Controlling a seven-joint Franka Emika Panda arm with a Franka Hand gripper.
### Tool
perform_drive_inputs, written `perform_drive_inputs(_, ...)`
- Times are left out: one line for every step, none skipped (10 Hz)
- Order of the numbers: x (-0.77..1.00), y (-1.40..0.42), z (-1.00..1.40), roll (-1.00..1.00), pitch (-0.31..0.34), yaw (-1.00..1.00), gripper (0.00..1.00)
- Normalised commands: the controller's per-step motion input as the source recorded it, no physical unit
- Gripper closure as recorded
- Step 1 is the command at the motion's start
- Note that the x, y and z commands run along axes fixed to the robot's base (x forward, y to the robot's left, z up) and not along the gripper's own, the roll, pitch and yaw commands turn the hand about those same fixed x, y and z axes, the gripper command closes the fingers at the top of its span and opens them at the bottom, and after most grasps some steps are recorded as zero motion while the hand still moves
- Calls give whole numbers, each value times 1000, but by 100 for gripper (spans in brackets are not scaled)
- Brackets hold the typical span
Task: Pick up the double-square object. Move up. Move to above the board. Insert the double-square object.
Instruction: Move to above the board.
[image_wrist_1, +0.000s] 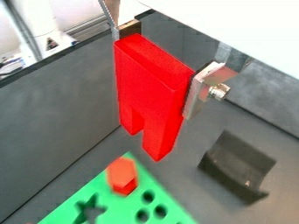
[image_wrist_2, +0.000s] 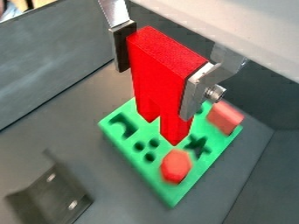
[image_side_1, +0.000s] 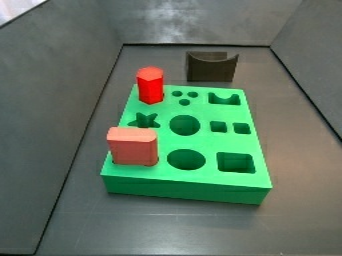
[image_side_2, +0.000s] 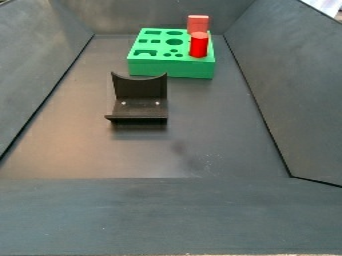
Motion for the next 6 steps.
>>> perform_drive_inputs(-9,-1000,112,1,58,10,100)
perform_drive_inputs(19,-1000,115,0,83,5,100)
perform_drive_inputs(42,-951,114,6,101,11,100)
perform_drive_inputs(63,-577,79,16,118,4,100)
perform_drive_inputs(73,-402,60,19,123,9,100)
perform_drive_inputs(68,-245,41,22,119,10,100)
